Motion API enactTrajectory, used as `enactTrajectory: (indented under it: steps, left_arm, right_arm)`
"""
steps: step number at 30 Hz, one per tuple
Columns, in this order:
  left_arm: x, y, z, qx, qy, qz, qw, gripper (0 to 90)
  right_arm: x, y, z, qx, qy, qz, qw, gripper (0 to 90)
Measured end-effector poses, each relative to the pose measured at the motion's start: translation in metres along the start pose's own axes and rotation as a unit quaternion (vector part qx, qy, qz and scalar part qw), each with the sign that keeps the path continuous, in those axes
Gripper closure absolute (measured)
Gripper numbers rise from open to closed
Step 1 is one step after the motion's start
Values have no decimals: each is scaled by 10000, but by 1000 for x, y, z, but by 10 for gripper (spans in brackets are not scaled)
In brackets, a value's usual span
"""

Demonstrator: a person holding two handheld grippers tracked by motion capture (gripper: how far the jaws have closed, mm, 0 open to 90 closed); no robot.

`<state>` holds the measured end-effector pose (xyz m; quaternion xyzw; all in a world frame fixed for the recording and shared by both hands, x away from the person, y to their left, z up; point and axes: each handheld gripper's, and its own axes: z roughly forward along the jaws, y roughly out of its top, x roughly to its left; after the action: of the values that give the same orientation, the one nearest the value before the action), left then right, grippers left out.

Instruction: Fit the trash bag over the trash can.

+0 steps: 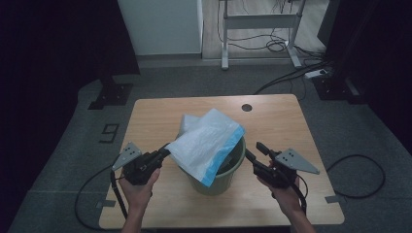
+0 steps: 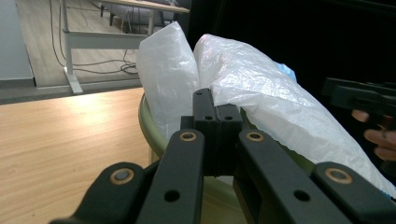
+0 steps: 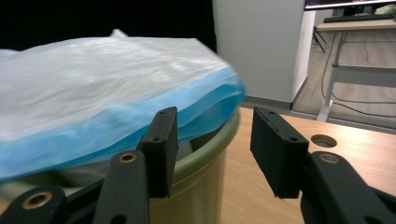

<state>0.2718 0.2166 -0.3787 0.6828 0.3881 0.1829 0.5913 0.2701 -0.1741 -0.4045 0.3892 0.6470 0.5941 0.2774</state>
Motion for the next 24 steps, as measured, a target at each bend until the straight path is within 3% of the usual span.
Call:
enactTrajectory:
  steps: [8, 19, 24]
  left_arm:
    - [7, -6, -4, -101, -101, -148, 9998, 899]
    - [12, -11, -22, -190, -48, -172, 9997, 899]
    - [12, -10, -21, -168, -73, -162, 9997, 899]
  right_arm:
    - [-8, 2, 15, 106, -67, 23, 9999, 514]
    - [5, 6, 8, 29, 151, -40, 9999, 506]
    - [11, 6, 6, 10, 244, -71, 9997, 499]
